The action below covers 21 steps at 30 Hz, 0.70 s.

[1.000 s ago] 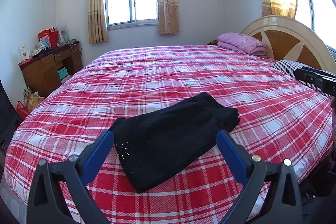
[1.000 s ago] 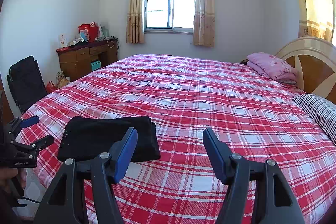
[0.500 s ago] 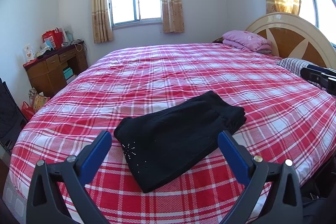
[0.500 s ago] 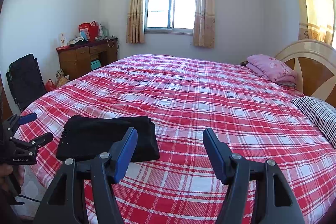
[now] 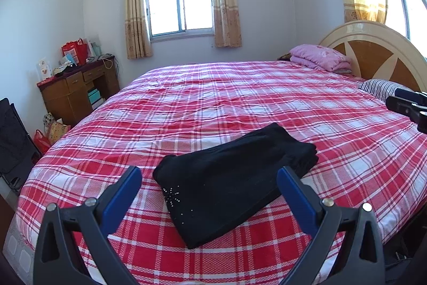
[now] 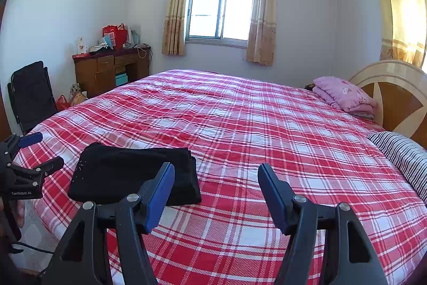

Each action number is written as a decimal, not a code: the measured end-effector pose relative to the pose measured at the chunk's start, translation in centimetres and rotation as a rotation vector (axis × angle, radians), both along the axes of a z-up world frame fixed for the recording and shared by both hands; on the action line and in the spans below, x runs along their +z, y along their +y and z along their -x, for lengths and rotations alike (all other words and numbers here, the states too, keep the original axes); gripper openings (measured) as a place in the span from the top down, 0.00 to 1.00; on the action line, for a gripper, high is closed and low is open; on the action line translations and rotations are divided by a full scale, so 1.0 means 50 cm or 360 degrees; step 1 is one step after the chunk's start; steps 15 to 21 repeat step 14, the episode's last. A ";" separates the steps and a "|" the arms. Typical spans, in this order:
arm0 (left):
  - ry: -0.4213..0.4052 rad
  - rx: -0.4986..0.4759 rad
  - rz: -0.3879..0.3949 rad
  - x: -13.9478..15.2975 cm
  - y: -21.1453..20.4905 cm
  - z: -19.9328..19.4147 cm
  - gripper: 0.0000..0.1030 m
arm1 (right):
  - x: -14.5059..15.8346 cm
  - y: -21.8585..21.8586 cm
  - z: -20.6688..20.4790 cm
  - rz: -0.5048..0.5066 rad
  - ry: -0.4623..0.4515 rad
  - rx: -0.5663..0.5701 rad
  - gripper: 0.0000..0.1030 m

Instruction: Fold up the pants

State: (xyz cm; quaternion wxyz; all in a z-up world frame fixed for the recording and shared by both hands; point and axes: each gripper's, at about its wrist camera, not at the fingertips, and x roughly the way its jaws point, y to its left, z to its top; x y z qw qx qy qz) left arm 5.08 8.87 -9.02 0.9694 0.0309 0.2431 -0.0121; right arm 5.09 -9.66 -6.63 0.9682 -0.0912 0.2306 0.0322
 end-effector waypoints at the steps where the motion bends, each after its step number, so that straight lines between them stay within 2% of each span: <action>1: 0.0003 0.0012 -0.0007 -0.001 0.000 -0.001 0.00 | -0.001 0.001 0.000 0.0002 0.0001 0.0002 0.35; 10: -0.0023 0.0088 0.0006 -0.007 0.016 0.000 0.00 | -0.008 0.010 -0.005 0.0022 0.0016 0.0017 0.35; 21: -0.0020 0.0088 -0.0008 -0.012 0.015 -0.003 0.00 | -0.011 0.012 -0.009 0.0025 0.0025 0.0019 0.35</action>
